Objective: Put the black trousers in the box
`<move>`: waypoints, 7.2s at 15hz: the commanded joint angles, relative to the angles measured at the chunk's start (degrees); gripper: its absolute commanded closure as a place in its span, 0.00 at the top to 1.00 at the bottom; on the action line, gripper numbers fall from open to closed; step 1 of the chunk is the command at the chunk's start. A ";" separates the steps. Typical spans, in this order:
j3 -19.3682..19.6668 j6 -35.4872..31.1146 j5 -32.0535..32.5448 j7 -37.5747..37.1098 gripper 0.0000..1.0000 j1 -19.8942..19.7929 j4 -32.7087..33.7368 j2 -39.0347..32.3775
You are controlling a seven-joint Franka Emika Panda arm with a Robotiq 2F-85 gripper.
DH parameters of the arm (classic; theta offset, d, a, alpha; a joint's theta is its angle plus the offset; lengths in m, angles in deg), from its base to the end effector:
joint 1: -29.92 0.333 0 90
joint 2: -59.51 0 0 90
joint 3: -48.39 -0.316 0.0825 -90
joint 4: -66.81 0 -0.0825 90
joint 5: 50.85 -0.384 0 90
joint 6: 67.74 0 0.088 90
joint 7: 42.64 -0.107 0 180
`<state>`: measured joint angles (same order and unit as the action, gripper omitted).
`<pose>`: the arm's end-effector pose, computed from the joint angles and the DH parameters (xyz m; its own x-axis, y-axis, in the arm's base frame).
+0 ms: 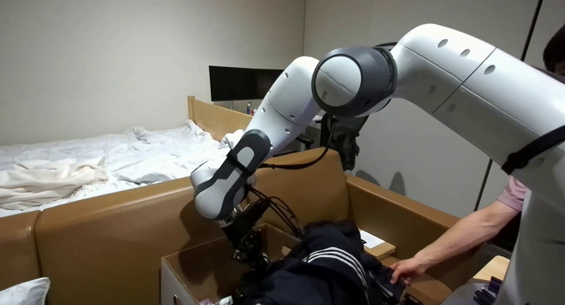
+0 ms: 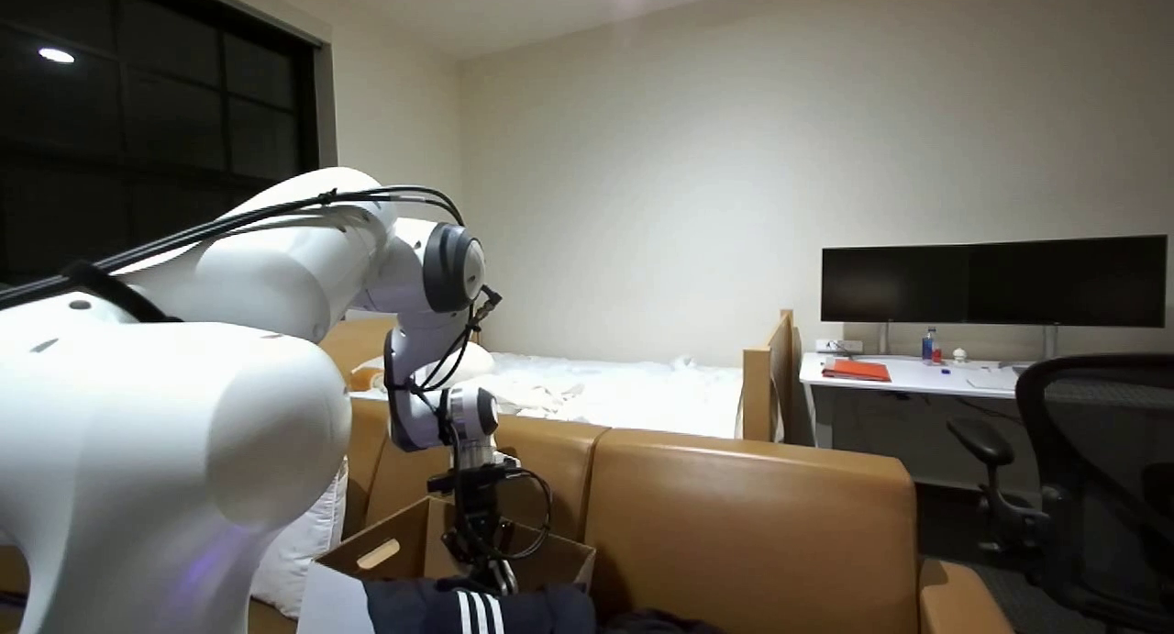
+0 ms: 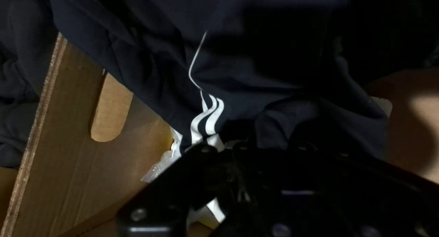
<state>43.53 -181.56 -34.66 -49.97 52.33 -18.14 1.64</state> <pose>0.5756 0.2724 0.0409 0.7915 0.3942 -0.4671 0.5142 -0.8425 0.1604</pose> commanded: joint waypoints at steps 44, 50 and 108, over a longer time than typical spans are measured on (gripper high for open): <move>3.06 -26.35 8.97 -20.47 1.00 -16.44 -62.28 68.14; 4.21 -27.90 4.74 -20.22 1.00 -23.64 -66.68 71.85; 7.75 -26.12 1.65 -26.13 0.01 -18.73 -55.89 60.95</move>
<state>52.88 -214.17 -37.53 -72.16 31.60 -73.48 54.95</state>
